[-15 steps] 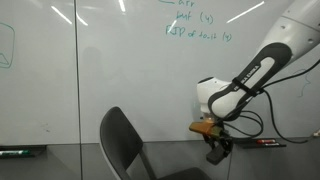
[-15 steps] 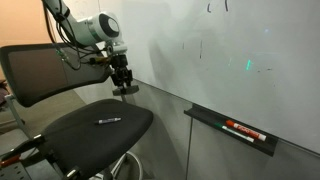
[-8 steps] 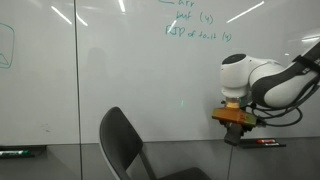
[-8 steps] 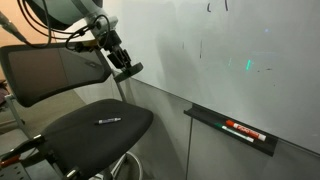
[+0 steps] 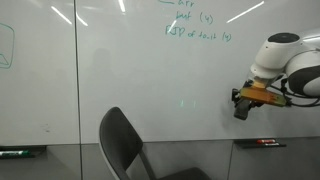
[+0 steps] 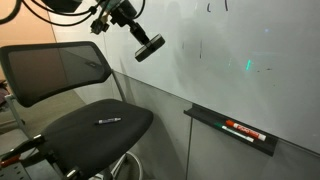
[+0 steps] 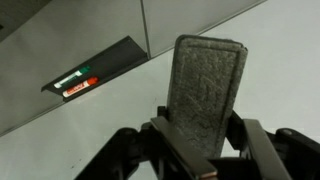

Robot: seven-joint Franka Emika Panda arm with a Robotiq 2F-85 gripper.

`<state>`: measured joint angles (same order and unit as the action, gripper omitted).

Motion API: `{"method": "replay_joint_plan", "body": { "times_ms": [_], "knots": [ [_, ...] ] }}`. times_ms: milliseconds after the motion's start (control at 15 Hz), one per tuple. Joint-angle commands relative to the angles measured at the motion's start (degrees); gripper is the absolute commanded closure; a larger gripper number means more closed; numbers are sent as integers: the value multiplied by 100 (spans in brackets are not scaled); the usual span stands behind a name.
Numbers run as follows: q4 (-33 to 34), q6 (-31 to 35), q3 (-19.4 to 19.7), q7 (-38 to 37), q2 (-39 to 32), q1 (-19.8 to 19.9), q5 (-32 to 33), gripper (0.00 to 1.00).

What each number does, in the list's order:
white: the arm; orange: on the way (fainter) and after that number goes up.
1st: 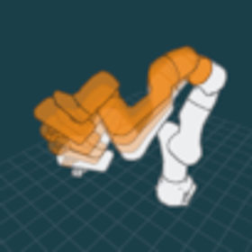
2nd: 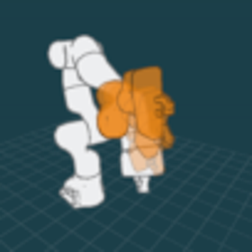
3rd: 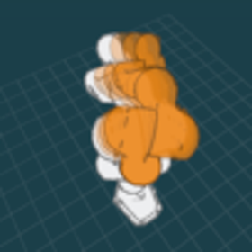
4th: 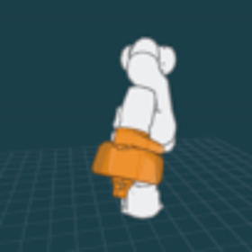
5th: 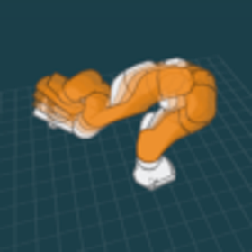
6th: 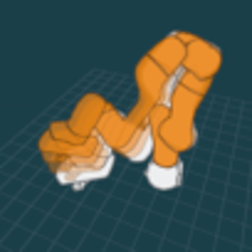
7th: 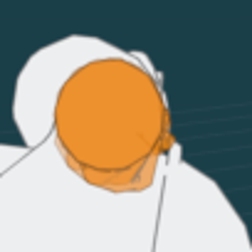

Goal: Pick up the eraser from the black chair and wipe off the black writings on the board

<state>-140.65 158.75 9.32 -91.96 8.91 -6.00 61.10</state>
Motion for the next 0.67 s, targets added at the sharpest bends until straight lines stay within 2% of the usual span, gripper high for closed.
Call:
{"method": "replay_joint_plan", "body": {
  "times_ms": [0, 200, 600],
  "knots": [
    [238, 807, 404, 629, -21, 288, 394, 68],
    [611, 1245, 642, 837, -156, 472, 695, 68],
    [1800, 1607, 733, 626, -757, 667, 1558, 68]
  ]
}}
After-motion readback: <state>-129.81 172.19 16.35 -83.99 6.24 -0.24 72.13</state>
